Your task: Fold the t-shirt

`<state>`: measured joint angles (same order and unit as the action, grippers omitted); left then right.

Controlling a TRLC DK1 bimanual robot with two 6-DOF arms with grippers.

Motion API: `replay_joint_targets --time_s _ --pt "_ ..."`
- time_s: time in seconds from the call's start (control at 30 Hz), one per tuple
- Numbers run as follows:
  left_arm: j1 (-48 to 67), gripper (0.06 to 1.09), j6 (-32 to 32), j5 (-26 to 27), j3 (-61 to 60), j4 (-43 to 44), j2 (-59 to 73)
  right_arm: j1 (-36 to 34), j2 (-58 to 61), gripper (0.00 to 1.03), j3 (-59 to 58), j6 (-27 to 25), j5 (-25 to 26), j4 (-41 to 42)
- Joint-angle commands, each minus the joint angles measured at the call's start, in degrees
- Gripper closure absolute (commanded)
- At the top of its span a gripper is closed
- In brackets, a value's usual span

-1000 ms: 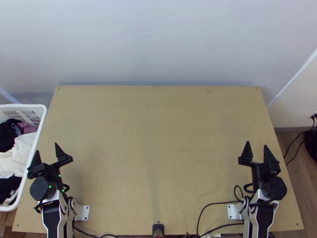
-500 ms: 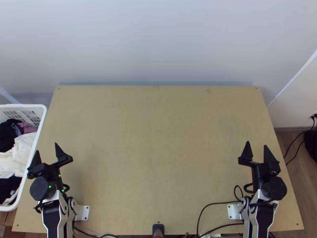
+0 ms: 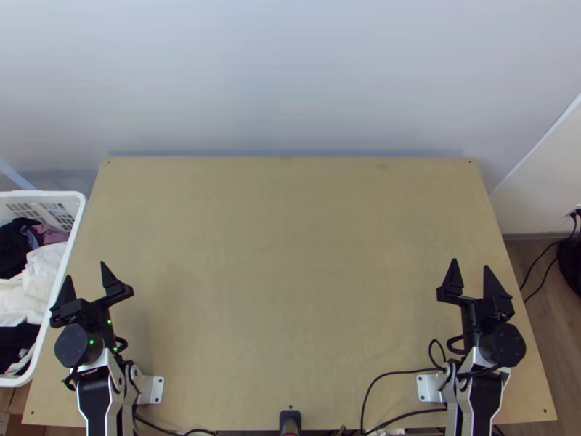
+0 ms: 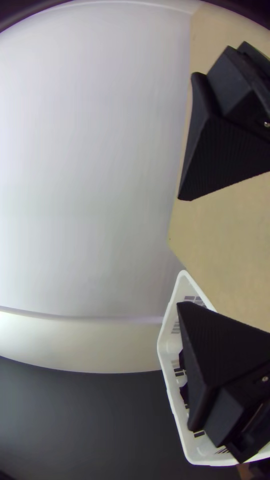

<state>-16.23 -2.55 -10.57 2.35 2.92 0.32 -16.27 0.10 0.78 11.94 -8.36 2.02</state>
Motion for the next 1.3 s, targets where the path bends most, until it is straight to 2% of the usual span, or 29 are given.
replay_joint_targets --time_s 0.0,0.4,0.6,0.83,0.87,0.97,1.1,1.27 --pt "0.0 0.1 -0.6 0.2 -2.4 -0.5 -0.3 0.2 -0.2 0.04 -0.5 0.4 0.5 -0.5" --pt "0.0 0.1 -0.6 0.2 -2.5 -0.5 -0.3 0.2 -0.2 0.04 -0.5 0.4 0.5 -0.5" --pt "1.4 0.1 -0.8 2.1 -2.4 -1.1 -0.3 0.2 -0.3 0.04 -0.5 0.4 0.5 -0.5" --pt "-3.5 0.1 7.9 3.2 -2.4 -1.1 -0.3 0.2 -0.3 0.04 -0.5 0.4 0.5 -0.5" --pt "-3.0 0.1 8.0 4.7 -2.3 -1.8 -0.4 0.2 -0.2 0.04 -0.5 0.4 0.5 -0.5" --pt "-4.4 0.1 8.3 4.9 -1.0 -2.3 -0.3 0.2 -0.2 0.04 -0.5 0.4 0.5 -0.5" --pt "-4.1 0.1 6.0 5.6 7.6 -12.8 3.3 0.2 -0.3 0.04 -0.5 0.4 0.5 -0.5" --pt "-5.7 0.1 1.8 7.6 21.5 -21.2 18.8 0.2 -0.2 0.04 -0.5 0.4 0.5 -0.5"
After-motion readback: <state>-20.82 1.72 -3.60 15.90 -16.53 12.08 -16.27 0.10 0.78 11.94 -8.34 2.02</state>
